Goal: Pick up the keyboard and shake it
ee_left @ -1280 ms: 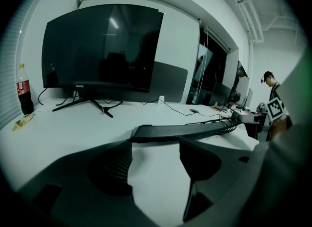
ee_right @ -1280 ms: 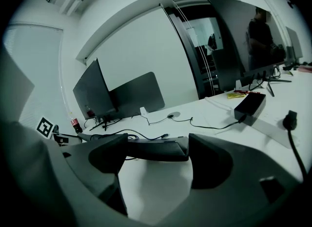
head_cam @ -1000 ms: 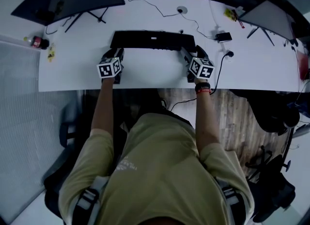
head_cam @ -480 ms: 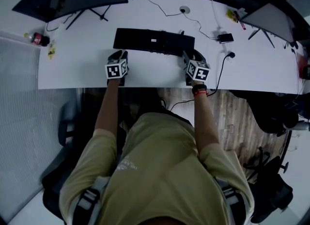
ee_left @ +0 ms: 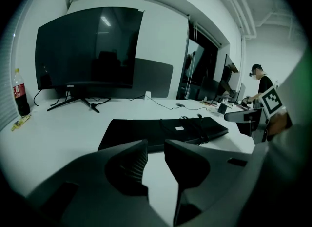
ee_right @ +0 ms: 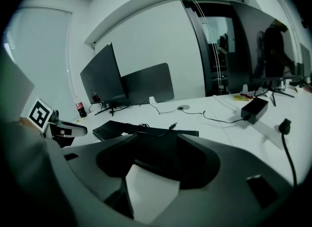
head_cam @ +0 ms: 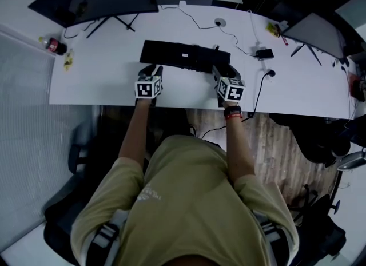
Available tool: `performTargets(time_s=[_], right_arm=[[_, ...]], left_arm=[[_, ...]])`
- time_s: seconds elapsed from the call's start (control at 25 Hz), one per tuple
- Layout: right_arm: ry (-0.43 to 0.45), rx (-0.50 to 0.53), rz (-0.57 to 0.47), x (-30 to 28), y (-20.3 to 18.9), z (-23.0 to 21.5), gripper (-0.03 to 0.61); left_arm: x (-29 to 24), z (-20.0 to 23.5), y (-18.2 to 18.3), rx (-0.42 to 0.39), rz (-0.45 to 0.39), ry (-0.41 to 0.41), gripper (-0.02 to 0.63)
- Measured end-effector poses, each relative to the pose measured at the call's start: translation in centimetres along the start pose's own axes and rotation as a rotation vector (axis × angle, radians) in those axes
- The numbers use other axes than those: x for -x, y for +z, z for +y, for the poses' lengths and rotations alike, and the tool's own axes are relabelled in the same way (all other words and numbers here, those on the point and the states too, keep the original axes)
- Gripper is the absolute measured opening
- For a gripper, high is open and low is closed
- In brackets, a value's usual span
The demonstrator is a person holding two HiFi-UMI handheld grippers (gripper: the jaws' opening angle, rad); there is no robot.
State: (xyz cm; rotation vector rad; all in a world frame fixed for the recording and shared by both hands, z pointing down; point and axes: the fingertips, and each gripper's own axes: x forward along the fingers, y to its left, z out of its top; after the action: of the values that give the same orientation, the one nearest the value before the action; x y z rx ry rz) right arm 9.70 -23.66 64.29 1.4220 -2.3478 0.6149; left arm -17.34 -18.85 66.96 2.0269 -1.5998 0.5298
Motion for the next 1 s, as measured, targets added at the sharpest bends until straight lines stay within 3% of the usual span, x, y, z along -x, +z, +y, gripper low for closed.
performTargets(time_s=[0.12, 0.48, 0.8, 1.0], right_arm=[[0.015, 0.019, -0.033, 1.2, 1.8, 1.8, 0.262], [0.031, 0.066, -0.164, 5.6, 8.0, 6.3, 0.135], [0.043, 0.079, -0.225, 8.6, 10.2, 7.9, 0.063], [0.031, 0.17, -0.239, 9.5, 10.7, 8.8, 0.04]], left_arm=[[1.6, -1.9, 2.0, 0.003, -0.04, -0.013, 0.114], [7.1, -5.7, 7.4, -0.036, -0.19, -0.024, 0.098], [10.5, -8.3, 10.5, -0.073, -0.301, -0.027, 0.052], [11.6, -9.2, 10.5, -0.128, -0.321, -0.012, 0.025]])
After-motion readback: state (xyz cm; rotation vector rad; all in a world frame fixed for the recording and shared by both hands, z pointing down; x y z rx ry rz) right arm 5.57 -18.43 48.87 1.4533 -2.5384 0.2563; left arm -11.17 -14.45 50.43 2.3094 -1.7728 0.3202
